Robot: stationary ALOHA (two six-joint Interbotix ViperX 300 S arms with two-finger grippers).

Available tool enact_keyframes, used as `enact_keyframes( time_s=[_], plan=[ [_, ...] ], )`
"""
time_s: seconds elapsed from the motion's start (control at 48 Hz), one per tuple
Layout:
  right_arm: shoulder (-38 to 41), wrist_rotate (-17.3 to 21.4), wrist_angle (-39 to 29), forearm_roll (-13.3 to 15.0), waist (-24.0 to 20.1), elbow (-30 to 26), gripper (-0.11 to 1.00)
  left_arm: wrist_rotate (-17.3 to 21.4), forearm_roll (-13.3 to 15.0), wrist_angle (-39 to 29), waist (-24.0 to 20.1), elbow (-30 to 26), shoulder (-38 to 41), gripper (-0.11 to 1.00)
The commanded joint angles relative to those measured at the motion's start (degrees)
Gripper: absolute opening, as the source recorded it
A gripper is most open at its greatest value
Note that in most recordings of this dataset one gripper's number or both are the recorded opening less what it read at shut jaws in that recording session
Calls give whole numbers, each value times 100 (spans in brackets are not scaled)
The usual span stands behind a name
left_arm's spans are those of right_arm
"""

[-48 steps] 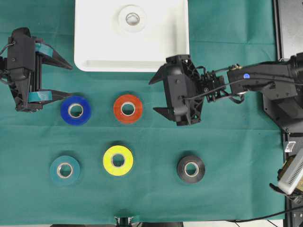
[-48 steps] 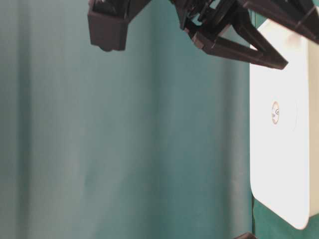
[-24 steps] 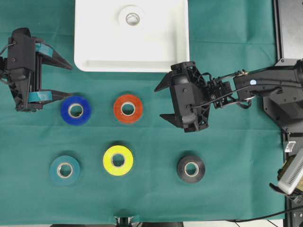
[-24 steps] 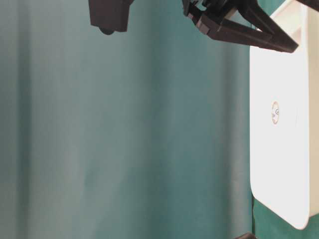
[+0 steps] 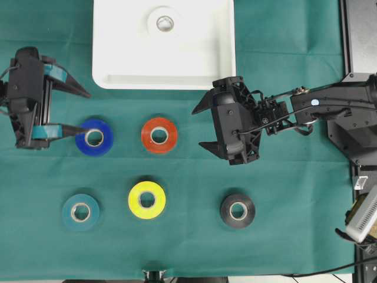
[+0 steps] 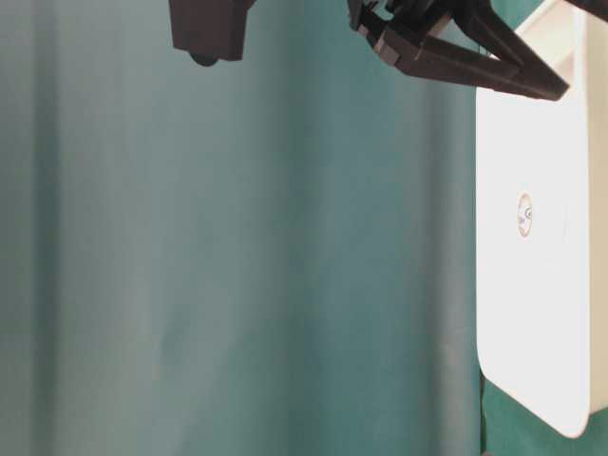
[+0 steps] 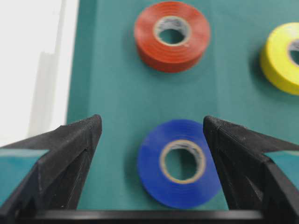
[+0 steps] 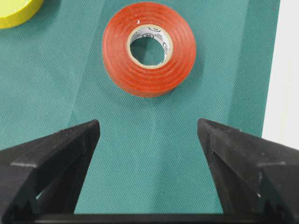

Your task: Put the tape alternately from left to right into the white case.

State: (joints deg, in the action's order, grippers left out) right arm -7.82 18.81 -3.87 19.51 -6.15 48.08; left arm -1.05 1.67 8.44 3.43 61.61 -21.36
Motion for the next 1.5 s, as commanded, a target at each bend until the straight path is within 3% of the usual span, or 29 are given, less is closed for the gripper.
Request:
enact_keyframes(
  time_s=[0.0, 0.229, 0.5, 1.084, 1.48],
  plan=[
    [-123, 9, 44, 9, -18, -62, 83, 0, 9, 26, 193, -35, -26, 93],
    [-123, 0, 44, 9, -18, -62, 83, 0, 18, 26, 633, 35, -18, 93],
    [-123, 9, 44, -9, -18, -53, 83, 0, 9, 35, 694, 0, 255, 93],
    [-123, 9, 44, -18, -18, -70, 83, 0, 9, 62, 1090, -668, 1784, 92],
    [-123, 18, 44, -9, -18, -97, 83, 0, 9, 26, 1055, -756, 2241, 91]
  ],
)
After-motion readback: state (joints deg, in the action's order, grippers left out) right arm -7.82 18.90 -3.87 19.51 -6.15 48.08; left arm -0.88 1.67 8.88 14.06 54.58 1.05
